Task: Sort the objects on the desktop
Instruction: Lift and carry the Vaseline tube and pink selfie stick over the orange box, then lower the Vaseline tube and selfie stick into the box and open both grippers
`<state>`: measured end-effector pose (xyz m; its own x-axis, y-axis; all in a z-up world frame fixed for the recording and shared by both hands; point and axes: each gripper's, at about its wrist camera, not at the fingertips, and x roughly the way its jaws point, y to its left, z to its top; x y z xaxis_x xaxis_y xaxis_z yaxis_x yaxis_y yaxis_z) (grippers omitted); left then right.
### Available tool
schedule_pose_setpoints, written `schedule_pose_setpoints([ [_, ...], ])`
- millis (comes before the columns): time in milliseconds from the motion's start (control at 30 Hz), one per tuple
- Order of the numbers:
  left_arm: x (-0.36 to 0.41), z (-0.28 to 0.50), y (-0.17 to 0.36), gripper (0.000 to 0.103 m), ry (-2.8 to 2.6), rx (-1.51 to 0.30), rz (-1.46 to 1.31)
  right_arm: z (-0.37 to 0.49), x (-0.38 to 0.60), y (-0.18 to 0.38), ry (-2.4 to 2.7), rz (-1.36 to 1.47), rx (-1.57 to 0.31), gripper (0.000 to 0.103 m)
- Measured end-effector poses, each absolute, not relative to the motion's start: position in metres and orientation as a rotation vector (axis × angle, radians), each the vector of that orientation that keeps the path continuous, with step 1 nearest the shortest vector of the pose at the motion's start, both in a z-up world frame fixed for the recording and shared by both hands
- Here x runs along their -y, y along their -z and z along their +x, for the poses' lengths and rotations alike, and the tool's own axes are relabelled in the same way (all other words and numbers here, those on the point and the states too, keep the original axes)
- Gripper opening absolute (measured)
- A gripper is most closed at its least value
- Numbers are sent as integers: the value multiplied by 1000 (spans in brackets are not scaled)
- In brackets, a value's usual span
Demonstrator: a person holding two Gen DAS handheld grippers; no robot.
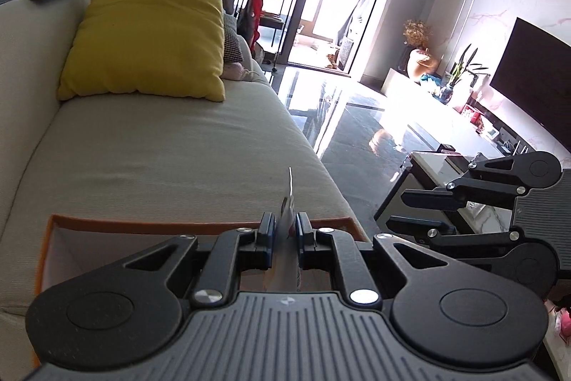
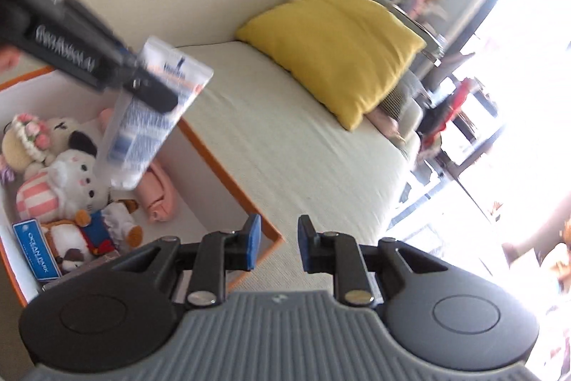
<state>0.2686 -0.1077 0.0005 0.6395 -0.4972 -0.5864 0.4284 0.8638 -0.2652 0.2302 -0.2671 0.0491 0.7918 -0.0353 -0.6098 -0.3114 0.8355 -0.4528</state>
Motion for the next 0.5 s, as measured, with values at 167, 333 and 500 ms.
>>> schedule_pose_setpoints([
  [167, 146, 271, 28, 13, 602, -718, -70, 226, 282, -41, -146, -544, -658, 23],
  [333, 173, 269, 51, 14, 666, -723, 35, 218, 297, -36, -151, -507, -670, 23],
  [500, 179, 265, 65, 14, 729, -766, 61, 214, 303, -31, -156, -483, -677, 23],
])
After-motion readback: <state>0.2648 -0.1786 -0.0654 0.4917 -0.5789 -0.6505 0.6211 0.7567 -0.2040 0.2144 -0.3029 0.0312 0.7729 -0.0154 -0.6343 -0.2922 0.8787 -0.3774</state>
